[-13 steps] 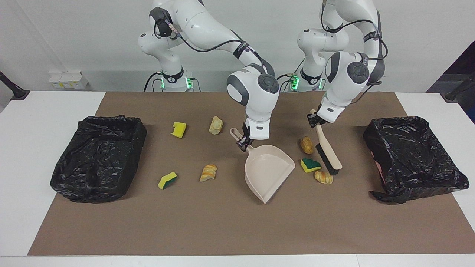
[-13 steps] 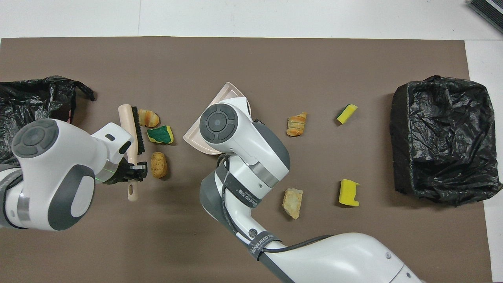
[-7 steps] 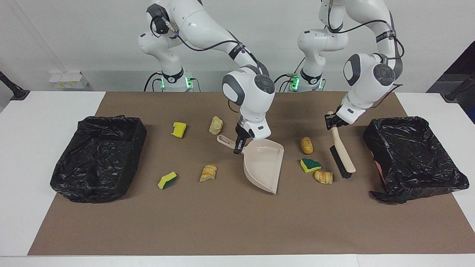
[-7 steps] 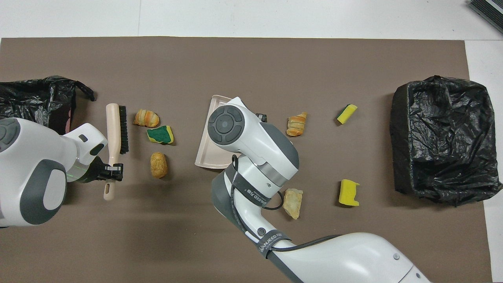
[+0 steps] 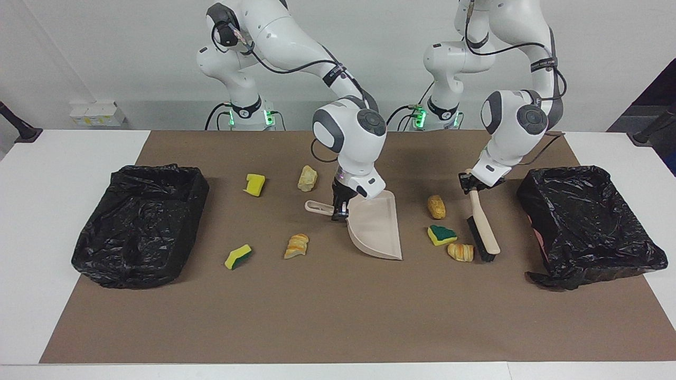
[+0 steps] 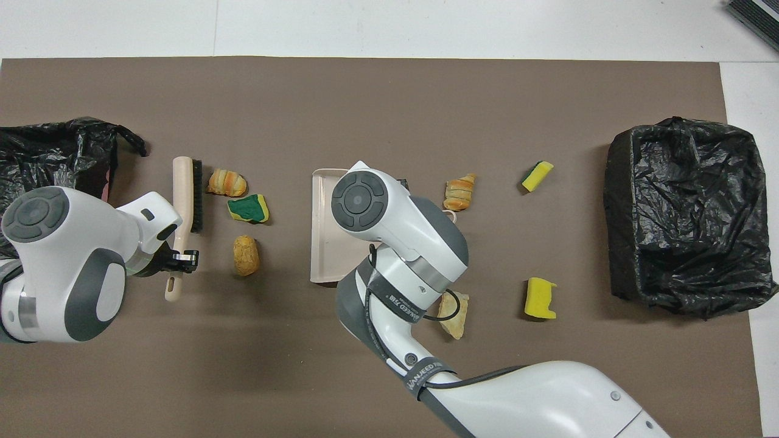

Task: Sweep and dump trash in bin
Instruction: 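Lower the dustpan near the bread while the left gripper positions the brush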

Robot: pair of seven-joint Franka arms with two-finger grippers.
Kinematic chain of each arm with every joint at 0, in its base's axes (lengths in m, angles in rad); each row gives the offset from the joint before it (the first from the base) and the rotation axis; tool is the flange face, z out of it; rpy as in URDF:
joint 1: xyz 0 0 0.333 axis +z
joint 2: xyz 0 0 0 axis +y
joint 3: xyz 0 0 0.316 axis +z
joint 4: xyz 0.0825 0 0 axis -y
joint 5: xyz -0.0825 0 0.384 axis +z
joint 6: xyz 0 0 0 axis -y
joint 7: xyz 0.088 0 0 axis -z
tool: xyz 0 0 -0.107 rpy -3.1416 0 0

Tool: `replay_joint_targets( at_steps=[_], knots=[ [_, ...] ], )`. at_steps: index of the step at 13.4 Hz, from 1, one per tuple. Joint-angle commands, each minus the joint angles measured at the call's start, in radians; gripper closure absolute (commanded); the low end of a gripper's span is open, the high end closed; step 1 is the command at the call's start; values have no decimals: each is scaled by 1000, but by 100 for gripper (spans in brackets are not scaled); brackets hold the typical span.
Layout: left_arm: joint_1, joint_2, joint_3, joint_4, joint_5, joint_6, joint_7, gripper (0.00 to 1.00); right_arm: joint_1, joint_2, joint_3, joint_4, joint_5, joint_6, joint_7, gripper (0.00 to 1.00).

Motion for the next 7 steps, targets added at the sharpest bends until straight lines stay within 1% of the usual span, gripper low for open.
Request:
replay_joint_targets(
  at_steps=[1,2,4,5,7],
  knots=[
    [-57,47,1,20,38,36,-96,100,-17,-46,14,-76,6,25,-78,100],
    [-90,66,1,11,39,89,-156,100,-20,-46,14,-76,6,28,-95,100],
    [-101,66,-4,6,39,97,-160,100,-19,-46,14,-79,14,46,-95,100],
    [-123,63,-4,5,38,96,-167,100,-20,-46,14,-79,14,43,-95,100],
    [-185,43,-6,-29,25,79,-170,100,-19,-46,14,-77,14,43,-94,100]
  ],
)
